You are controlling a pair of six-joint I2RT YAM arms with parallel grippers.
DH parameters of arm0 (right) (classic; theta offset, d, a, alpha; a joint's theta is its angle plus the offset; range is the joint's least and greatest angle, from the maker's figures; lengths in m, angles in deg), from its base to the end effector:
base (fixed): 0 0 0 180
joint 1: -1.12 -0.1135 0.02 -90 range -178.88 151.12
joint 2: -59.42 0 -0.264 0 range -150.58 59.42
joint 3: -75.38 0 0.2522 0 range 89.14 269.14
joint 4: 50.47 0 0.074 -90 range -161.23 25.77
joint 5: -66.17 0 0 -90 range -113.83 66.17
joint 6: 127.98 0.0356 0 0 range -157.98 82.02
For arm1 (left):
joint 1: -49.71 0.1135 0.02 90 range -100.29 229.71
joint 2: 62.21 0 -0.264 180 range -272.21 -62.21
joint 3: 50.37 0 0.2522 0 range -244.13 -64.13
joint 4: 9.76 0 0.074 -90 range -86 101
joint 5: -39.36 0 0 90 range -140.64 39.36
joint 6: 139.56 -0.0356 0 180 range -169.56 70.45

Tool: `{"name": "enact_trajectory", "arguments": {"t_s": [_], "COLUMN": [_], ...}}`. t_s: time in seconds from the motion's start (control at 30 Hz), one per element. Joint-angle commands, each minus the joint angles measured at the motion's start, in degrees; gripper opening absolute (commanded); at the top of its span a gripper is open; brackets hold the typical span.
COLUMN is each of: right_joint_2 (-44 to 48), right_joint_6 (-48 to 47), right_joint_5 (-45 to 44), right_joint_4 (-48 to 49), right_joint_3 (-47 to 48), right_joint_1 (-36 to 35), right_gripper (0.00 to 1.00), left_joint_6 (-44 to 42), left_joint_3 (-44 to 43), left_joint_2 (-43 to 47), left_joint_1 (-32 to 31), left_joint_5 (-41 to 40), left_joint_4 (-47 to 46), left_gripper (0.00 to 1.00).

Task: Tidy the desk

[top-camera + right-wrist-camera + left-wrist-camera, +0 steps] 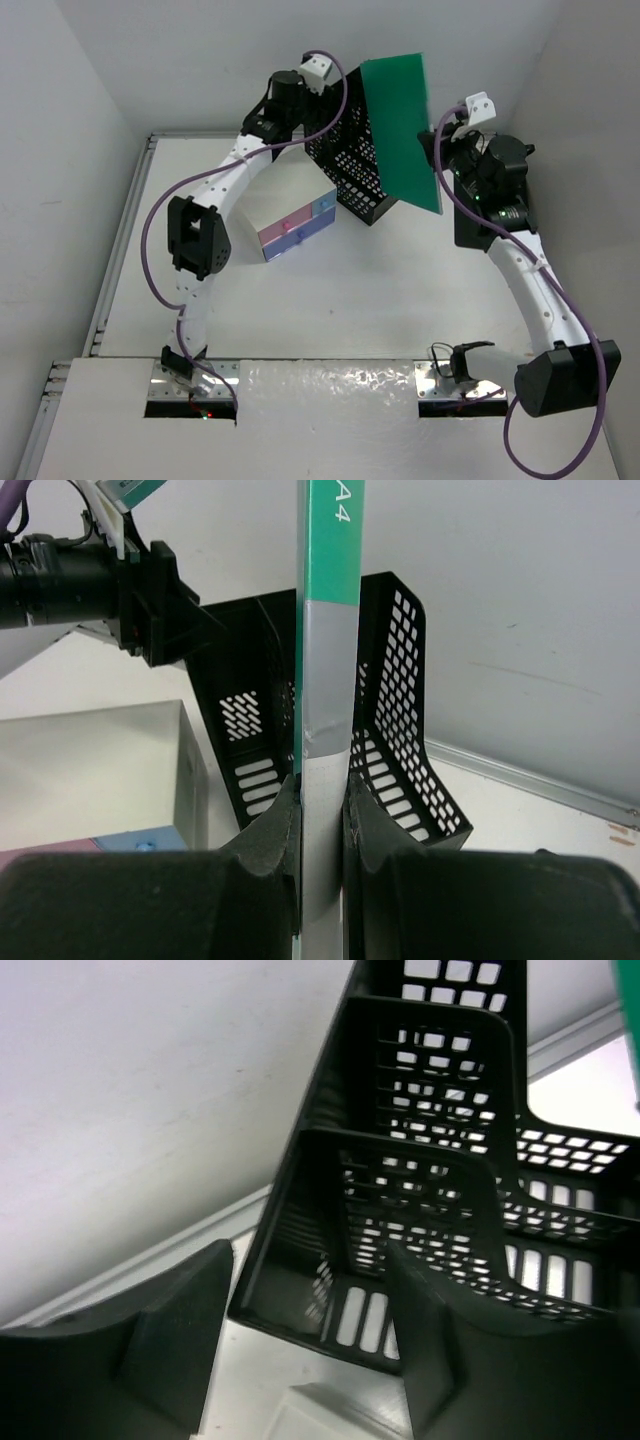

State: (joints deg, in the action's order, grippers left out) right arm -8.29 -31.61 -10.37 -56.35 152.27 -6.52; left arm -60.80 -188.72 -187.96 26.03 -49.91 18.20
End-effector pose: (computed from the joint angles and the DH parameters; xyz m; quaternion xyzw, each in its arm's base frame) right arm 0.2737 0.0451 0.4043 -0.0928 0.6807 0.1679 0.7070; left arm 0.4816 -0.2117 0.3537 0.2423 0.7574 -0.0707 0.6021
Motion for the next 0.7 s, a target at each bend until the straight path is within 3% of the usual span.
{"name": "enact_trajectory", "arguments": {"t_s": [0.0, 0.03, 0.13, 0.33, 0.47, 0.57, 0.67], "right_joint_2": [1.34, 1.0, -0.41, -2.52, -2.09, -2.17, -2.61], "right_joint_6": [-1.01, -0.66, 0.3, 3.55, 3.3, 0.4, -2.06], "right_joint_5": [0.08, 1.21, 2.63, 4.12, 3.7, 2.2, 2.54], "right_joint_4": [9.58, 10.92, 16.27, 26.56, 32.37, 30.89, 28.69], "right_joint_3": [-1.16, -1.43, -1.44, -2.84, -4.86, -4.25, -3.28], "right_joint_1": [0.08, 0.08, 0.08, 0.08, 0.08, -0.01, 0.08], "right_gripper": [0.0, 0.0, 0.0, 0.0, 0.0, 0.0, 0.0], "left_joint_6": [0.35, 0.17, -1.49, -5.44, -9.66, -8.71, -9.4], "left_joint_3": [0.76, 0.93, 1.46, 2.25, 2.25, 1.11, 0.06], "left_joint_2": [-5.03, -4.94, -3.98, -2.65, -2.48, -2.04, -0.46], "left_joint_1": [-0.57, -0.58, -0.58, -0.23, 0.56, 0.92, 0.74], "left_joint_5": [0.5, 0.5, 0.32, 0.66, 3.57, 5.33, 5.07], "left_joint_4": [12.43, 12.52, 12.96, 13.49, 12.79, 12.61, 9.29], "left_gripper": [0.53, 0.41, 0.23, 0.0, 0.0, 0.0, 0.17]}}
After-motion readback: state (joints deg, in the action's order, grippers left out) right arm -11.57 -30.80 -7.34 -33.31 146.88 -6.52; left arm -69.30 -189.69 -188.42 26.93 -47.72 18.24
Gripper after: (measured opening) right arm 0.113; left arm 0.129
